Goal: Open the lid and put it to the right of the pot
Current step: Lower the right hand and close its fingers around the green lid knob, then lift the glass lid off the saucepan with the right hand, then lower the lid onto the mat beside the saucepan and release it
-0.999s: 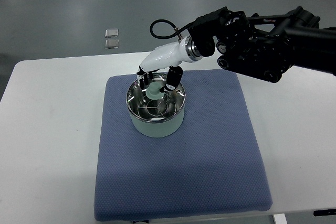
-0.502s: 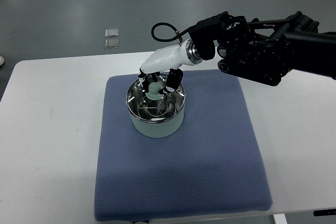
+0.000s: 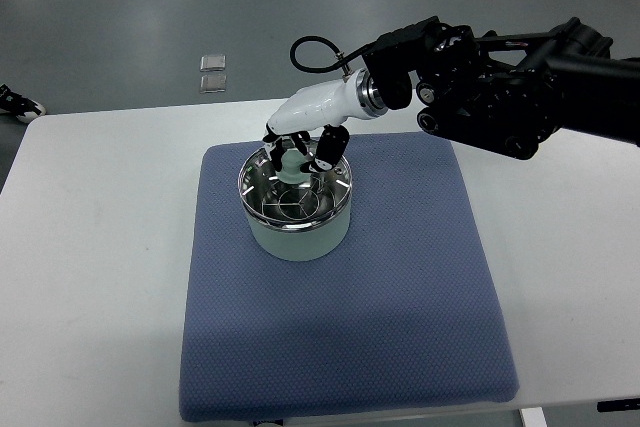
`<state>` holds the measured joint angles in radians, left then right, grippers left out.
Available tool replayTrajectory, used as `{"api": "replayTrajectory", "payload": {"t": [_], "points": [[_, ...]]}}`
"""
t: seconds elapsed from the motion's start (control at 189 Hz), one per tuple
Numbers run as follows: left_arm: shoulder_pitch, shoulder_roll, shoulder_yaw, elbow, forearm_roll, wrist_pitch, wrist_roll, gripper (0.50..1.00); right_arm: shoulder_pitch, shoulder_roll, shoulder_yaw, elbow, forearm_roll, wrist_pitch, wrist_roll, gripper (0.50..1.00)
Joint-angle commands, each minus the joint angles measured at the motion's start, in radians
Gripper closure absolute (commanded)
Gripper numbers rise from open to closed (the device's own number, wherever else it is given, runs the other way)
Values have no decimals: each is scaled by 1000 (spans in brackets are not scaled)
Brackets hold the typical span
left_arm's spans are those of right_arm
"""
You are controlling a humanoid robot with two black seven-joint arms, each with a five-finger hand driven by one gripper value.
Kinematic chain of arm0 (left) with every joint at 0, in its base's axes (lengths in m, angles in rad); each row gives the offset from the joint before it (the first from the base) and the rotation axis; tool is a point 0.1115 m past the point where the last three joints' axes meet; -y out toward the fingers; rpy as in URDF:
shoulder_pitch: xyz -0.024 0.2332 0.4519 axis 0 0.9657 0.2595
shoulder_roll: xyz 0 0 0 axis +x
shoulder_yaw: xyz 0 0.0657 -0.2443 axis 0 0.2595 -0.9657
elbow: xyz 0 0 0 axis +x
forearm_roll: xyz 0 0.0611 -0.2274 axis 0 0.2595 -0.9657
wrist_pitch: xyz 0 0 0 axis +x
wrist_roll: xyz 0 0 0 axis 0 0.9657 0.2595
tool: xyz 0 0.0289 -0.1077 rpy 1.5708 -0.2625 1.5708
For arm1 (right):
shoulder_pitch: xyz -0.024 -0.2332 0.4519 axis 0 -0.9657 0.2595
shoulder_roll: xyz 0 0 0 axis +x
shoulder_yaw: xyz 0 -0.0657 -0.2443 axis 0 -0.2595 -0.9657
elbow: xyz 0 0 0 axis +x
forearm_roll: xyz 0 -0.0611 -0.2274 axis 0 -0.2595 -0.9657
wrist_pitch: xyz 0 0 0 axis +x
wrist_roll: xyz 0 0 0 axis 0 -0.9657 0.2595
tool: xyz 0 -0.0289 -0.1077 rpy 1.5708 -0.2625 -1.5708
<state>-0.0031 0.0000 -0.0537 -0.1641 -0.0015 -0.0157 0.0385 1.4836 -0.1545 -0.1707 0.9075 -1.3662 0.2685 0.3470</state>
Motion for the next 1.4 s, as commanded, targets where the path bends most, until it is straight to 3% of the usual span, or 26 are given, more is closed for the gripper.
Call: {"api": "replayTrajectory", "payload": {"t": [0.0,0.671,0.677,0.819,1.047,1.073,1.396], "points": [[0,0,0,0,0,0,0,500,3,-4,2,1,1,0,1,1000],[0,0,0,0,0,0,0,500,83,-197,5,152,30,57,17,1000],[0,0,0,0,0,-1,0,500,81,-238,5,171,24,58,17,1000],[0,0,0,0,0,0,0,500,70,-355,5,220,9,63,13,1000],[0,0,0,0,0,-1,0,500,4,-459,5,225,-27,34,10,1000],[0,0,0,0,0,0,0,500,-32,-481,5,220,-30,3,10,1000],[0,0,0,0,0,-1,0,500,-195,-476,3,214,-33,-81,7,1000]]}}
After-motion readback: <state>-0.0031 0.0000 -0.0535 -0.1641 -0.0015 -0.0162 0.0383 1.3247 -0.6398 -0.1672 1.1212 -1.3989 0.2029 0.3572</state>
